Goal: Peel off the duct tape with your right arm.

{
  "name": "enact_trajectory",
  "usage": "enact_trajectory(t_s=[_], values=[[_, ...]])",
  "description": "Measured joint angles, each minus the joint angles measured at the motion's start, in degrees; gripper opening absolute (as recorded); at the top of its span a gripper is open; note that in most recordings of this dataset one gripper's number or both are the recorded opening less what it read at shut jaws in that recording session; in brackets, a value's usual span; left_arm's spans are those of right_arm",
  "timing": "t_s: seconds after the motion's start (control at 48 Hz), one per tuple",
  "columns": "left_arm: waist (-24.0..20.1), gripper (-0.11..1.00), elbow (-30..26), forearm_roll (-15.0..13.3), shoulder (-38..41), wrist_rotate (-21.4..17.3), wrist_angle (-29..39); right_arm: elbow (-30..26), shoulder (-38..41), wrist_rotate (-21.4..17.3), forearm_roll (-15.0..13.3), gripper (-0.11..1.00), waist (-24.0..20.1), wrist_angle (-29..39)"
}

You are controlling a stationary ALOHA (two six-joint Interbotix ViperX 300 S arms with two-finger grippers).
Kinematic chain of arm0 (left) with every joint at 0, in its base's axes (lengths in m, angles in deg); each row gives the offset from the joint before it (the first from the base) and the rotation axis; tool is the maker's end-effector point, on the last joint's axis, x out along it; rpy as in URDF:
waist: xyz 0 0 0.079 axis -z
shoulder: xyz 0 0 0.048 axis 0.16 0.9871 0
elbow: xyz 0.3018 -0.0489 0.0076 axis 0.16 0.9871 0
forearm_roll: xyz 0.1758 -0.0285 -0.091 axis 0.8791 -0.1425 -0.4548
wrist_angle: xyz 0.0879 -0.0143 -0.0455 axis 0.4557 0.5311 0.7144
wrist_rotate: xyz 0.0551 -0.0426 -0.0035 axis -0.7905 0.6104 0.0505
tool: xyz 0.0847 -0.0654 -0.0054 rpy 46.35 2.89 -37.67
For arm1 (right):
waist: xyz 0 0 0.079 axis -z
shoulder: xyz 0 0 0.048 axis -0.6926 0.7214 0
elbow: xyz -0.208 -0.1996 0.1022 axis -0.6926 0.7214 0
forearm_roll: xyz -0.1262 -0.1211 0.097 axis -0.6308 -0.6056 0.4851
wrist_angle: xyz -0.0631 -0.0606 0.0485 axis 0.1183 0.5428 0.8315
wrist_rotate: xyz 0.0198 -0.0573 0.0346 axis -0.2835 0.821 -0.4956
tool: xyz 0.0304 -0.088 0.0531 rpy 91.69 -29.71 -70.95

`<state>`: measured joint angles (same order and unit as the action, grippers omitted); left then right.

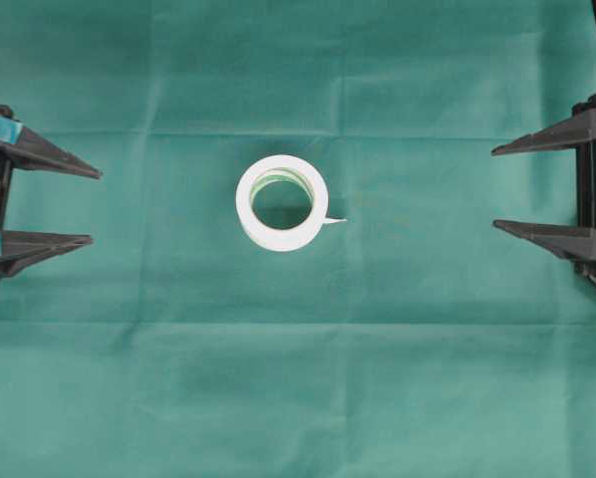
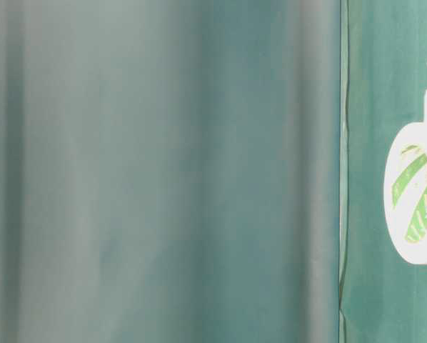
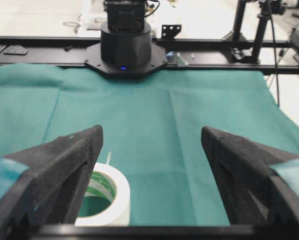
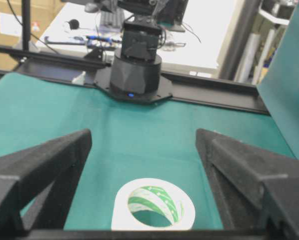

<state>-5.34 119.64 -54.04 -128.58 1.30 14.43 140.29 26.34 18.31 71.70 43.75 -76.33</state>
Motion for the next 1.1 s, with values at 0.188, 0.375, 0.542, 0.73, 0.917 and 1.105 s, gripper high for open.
enact_trajectory(t_s=[0.188, 0.375, 0.542, 0.73, 0.917, 1.105], values=[[0.0, 0.94, -3.08, 0.0, 6.59, -0.09, -2.9, 0.09, 0.0, 0.0, 0.09, 0.8, 0.0, 0.0], [0.0, 0.94, -7.38, 0.0, 13.8, 0.09, -4.48, 0.44, 0.0, 0.0, 0.0, 0.8, 0.0, -0.35], [0.09, 0.94, -11.87, 0.0, 19.69, 0.0, -4.75, 0.79, 0.0, 0.0, 0.0, 0.8, 0.0, -1.05], [-0.35, 0.94, -16.35, -0.09, 26.63, 0.09, -4.83, 1.14, 0.0, 0.0, -0.18, 0.8, -0.09, -1.41], [-0.7, 0.94, -20.3, -0.09, 31.64, -0.09, -4.13, 1.14, -0.09, 0.0, -0.53, 0.8, -0.09, -1.41], [-1.49, 0.94, -22.85, -0.09, 33.49, 0.09, 0.53, 1.23, -0.09, 0.0, -0.53, 0.8, -0.09, -1.41]])
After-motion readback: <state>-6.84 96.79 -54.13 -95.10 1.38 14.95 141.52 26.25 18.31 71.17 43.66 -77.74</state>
